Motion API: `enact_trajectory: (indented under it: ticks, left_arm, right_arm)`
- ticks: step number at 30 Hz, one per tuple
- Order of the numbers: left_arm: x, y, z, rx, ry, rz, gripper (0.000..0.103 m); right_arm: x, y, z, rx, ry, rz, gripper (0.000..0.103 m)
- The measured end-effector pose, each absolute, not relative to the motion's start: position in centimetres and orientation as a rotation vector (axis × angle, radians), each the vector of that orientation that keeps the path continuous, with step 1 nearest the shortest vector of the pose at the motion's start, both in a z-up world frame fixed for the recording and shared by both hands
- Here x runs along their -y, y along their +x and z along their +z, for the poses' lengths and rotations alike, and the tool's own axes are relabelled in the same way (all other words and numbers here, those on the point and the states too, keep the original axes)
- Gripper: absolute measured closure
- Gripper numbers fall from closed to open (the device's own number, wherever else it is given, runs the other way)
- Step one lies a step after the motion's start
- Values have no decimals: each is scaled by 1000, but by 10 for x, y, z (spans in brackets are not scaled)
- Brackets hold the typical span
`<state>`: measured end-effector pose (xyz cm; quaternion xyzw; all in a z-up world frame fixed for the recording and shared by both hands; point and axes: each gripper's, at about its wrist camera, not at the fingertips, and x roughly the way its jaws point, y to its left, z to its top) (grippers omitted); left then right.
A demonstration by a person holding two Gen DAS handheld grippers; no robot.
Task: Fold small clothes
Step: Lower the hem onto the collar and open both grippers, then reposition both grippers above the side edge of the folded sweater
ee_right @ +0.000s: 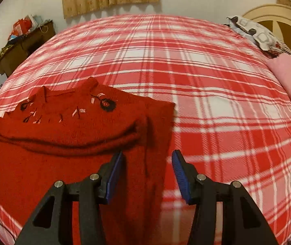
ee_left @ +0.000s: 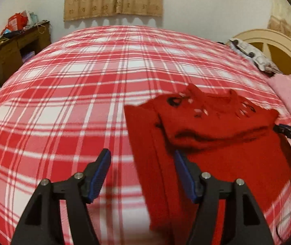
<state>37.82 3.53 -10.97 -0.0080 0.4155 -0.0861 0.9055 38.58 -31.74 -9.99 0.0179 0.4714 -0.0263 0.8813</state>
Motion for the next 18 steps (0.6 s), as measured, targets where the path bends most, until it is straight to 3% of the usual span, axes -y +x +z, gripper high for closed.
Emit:
enact_trajectory:
  ticks: [8,18]
  left_arm:
    - [-59,413,-102,-840,-135,-24,35]
    - [-60,381,-106,-851,-75,-7,32]
  right_arm:
    - [332,414,-65,-839,131,-124,52]
    - [319,394,-80,-885,101,-52,52]
